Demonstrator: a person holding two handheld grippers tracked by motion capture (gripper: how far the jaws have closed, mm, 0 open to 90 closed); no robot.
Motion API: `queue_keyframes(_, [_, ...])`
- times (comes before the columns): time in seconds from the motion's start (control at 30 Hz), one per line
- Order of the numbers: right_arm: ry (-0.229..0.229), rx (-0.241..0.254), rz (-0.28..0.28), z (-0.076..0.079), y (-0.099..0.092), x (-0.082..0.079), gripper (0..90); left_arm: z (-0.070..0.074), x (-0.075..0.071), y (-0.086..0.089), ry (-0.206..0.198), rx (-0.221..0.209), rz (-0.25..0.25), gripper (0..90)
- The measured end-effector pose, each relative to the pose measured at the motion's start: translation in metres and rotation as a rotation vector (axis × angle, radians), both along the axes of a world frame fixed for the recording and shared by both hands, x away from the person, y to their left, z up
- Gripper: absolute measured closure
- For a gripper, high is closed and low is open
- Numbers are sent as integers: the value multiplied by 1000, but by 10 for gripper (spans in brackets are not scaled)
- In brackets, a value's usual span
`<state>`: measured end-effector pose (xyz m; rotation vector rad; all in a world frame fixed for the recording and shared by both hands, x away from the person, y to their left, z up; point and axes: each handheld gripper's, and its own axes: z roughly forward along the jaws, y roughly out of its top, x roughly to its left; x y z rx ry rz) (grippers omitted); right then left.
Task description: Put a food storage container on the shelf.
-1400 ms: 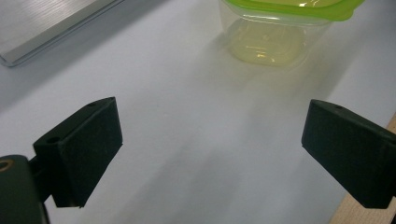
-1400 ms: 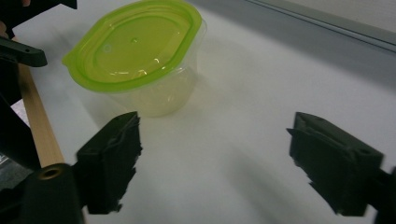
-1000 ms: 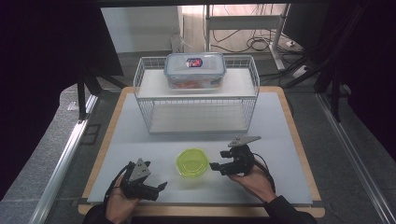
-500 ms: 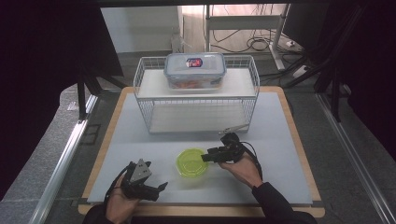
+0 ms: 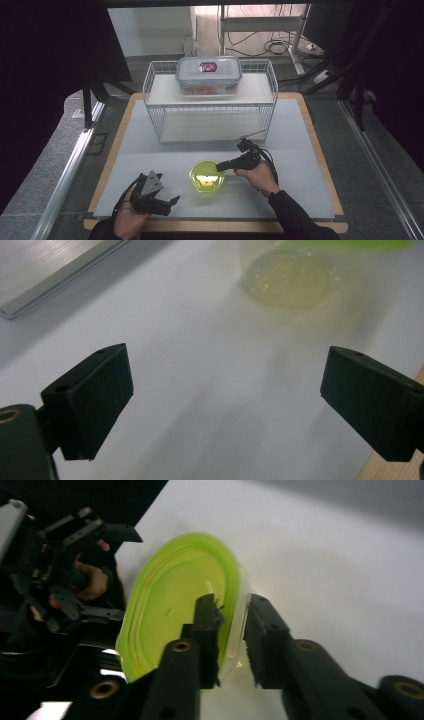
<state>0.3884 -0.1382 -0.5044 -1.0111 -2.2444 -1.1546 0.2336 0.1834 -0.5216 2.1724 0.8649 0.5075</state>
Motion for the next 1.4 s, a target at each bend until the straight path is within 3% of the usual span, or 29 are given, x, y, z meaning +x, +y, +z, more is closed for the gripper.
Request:
queue_keyframes(0.2, [65, 32, 2, 1, 0, 0, 816, 0, 0, 0, -3, 3, 0, 67])
queue_keyframes(0.3, [51, 23, 1, 4, 1, -1, 817, 1, -1, 0, -7, -1, 3, 67])
queue_keyframes(0.5, [53, 67, -17, 11, -4, -1, 818, 2, -1, 2, -15, -12, 15, 68])
queue_keyframes(1.4, [-21, 170, -108, 87, -27, 9, 817, 1, 1, 2, -4, -14, 22, 58])
